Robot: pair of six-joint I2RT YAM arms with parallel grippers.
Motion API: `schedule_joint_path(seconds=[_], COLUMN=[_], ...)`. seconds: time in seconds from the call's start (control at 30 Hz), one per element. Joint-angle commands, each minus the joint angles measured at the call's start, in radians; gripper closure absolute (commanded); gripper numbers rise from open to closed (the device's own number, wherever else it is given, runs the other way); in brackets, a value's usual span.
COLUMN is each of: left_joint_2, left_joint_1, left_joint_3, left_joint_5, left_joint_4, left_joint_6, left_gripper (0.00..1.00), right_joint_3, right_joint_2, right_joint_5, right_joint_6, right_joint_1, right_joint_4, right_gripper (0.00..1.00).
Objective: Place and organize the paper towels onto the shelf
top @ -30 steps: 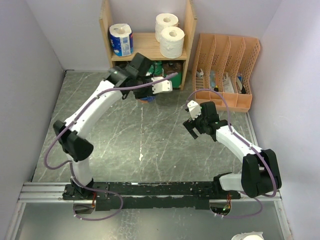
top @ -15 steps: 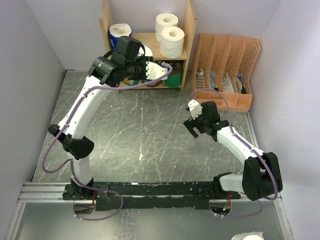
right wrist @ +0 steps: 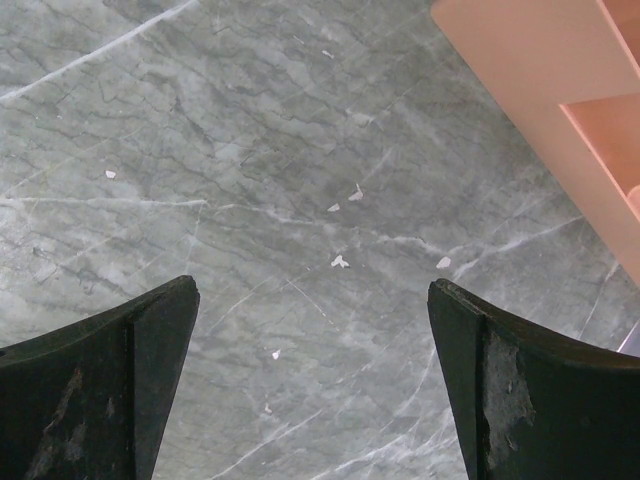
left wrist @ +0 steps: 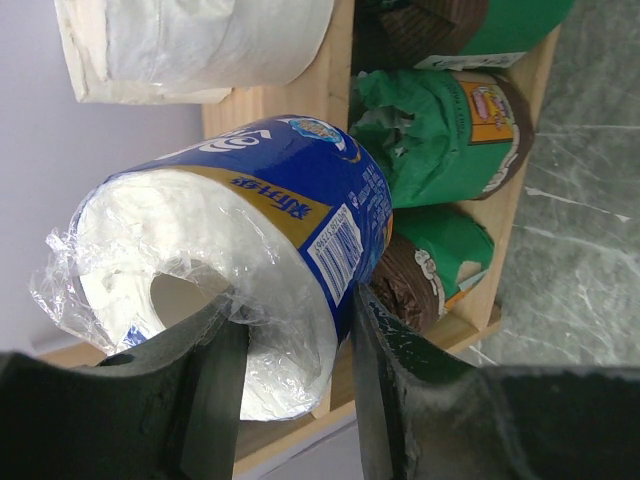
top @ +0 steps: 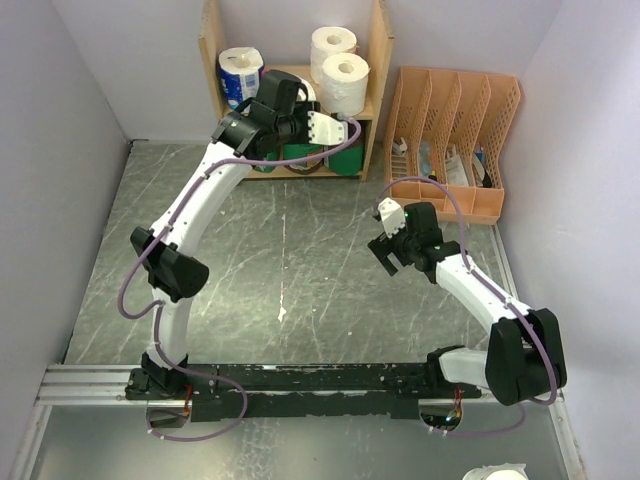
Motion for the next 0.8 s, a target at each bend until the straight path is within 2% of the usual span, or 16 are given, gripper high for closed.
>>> schedule_joint_path(seconds=[0.0, 0.17, 0.2, 0.3, 0.43, 0.77], left_joint_2=[0.004, 0.009, 0.011, -0.002, 0.001, 0.032], left_joint_1=[0.018, 0.037, 0.037, 0.038, 0.029, 0.020], left_joint_3=[0.064, 0.033, 0.030, -0.012, -0.030, -0.017], left_joint_5=[-0.036, -0.053, -0.058, -0.079, -0.100, -0.096], left_joint_4=[0.128, 0.179, 0.186, 0.257, 0.283, 0.264], left_joint_6=[0.012, 0.018, 0.017, 0.007, 0.013, 0.026], left_gripper=[0.93, 0.90, 0.86, 0.65, 0.49, 0.45], right_joint_3=[-0.008, -0.007, -0.007, -0.007, -0.006, -0.005], right_joint_2=[-0.029, -0.019, -0.015, -0.014, -0.003, 0.003], right_joint_5=[-0.007, -0.007, -0.006, -0.001, 0.004, 0.001], right_joint_6=[0.009, 0.007, 0.007, 0.009, 0.009, 0.009], right_joint_1=[-0.010, -0.013, -0.013, -0.013, -0.013, -0.013], right_joint_4=[0.004, 0.006, 0.006, 0.010, 0.013, 0.010], right_gripper=[0.01, 0.01, 0.01, 0.02, 0.02, 0.02])
